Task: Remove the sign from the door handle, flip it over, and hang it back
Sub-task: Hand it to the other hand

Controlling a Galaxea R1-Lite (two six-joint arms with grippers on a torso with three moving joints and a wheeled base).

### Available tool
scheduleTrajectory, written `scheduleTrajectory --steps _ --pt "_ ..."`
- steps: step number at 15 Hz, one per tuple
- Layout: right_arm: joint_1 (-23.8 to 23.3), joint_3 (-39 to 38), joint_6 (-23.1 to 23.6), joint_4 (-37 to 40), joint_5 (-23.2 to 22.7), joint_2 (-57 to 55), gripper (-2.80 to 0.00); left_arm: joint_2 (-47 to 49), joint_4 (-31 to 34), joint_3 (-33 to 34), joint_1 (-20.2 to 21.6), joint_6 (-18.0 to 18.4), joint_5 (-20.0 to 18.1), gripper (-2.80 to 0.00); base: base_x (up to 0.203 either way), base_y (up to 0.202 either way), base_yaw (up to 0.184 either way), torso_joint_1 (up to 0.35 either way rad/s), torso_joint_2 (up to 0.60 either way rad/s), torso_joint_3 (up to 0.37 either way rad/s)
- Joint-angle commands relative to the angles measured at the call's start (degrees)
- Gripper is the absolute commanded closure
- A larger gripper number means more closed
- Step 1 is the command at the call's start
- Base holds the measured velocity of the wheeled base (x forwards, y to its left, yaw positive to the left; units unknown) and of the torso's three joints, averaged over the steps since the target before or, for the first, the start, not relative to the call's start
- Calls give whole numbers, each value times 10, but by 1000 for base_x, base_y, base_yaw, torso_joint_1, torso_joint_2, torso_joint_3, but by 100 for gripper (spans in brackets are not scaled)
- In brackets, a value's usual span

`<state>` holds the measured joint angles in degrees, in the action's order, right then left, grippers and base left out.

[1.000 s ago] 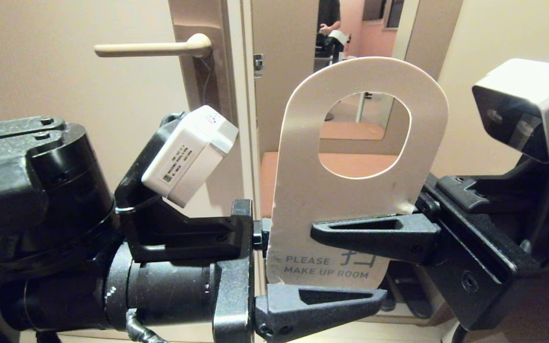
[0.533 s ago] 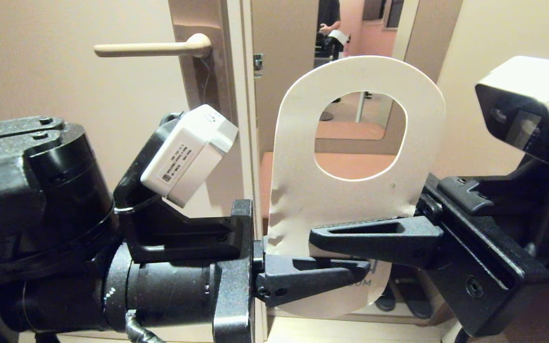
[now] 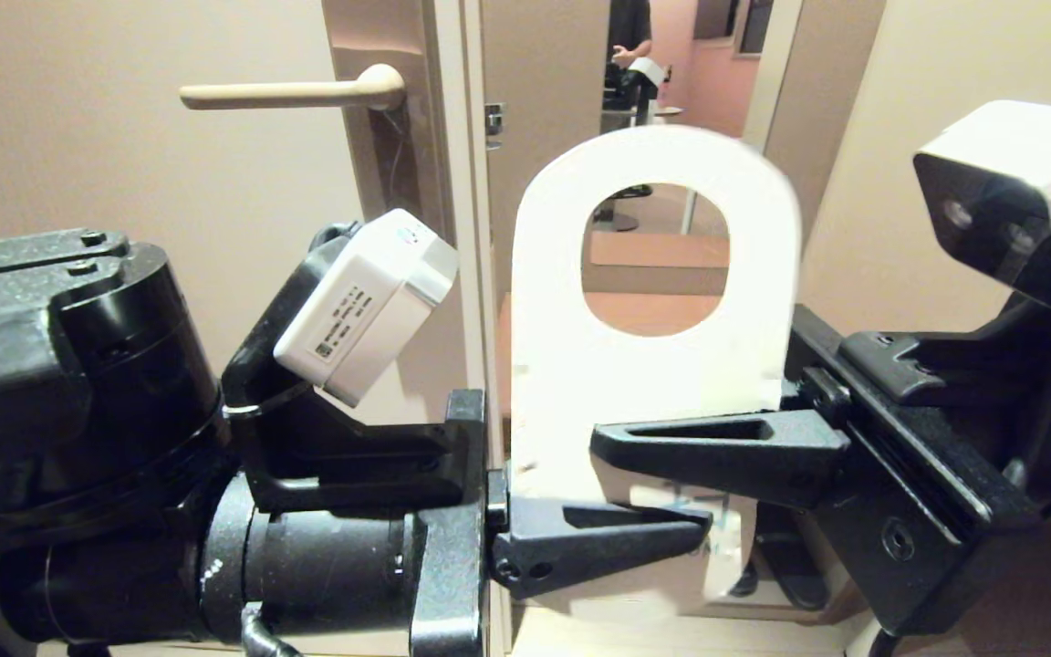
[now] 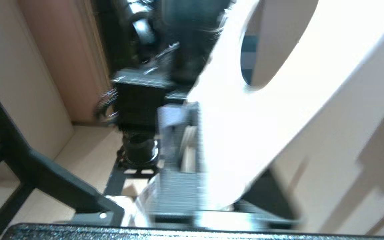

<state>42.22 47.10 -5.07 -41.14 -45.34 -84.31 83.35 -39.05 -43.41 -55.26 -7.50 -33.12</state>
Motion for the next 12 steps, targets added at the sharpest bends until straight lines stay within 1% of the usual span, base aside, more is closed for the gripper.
scheduleTrajectory --steps 1,6,9,12 --pt "1 -1 0 -2 -2 1 -280 -2 -3 0 1 -1 -2 0 0 0 0 0 0 0" --pt "1 -3 -2 -2 -4 1 -280 -4 -4 0 2 -1 -2 0 0 0 0 0 0 0" --pt "0 -8 -2 -2 1 7 -280 -4 -6 -1 12 0 0 0 0 0 0 0 0 0" --pt "0 -24 -4 -2 37 24 -280 -19 -6 6 37 0 6 0 0 0 0 0 0 0"
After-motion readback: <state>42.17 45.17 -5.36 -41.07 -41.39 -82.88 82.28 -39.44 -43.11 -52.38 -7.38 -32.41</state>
